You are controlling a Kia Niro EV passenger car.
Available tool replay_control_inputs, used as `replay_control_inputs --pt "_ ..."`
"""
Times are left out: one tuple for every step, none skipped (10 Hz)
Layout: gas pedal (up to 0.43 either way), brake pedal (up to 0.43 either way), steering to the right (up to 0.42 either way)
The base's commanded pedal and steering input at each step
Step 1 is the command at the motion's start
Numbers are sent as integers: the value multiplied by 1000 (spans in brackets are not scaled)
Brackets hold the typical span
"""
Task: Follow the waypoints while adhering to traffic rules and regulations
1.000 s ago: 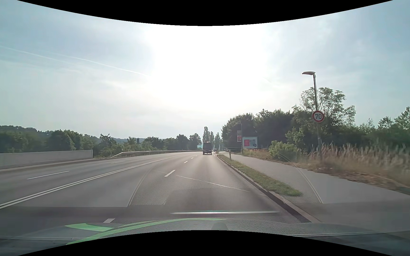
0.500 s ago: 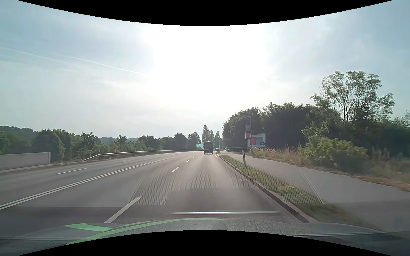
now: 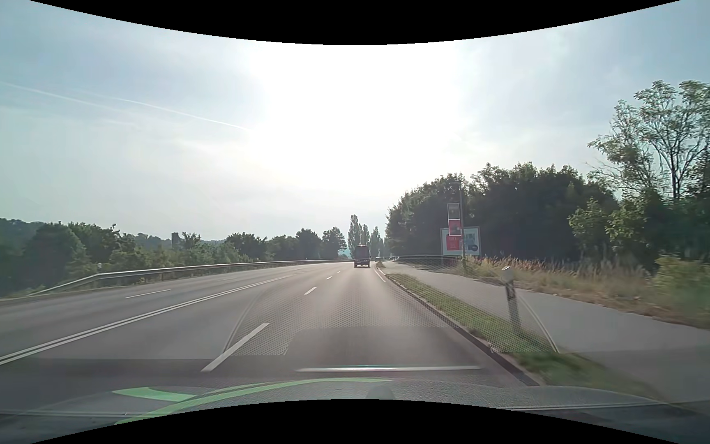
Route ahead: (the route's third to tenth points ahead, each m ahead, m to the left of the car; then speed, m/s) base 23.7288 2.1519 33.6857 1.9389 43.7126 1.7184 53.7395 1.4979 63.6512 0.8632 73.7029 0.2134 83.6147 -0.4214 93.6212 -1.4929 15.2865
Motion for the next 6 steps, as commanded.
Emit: replay_control_inputs --pt "311 0 4" --pt "311 0 4" --pt "311 0 4" --pt "311 0 4" --pt "311 0 4" --pt "311 0 4"
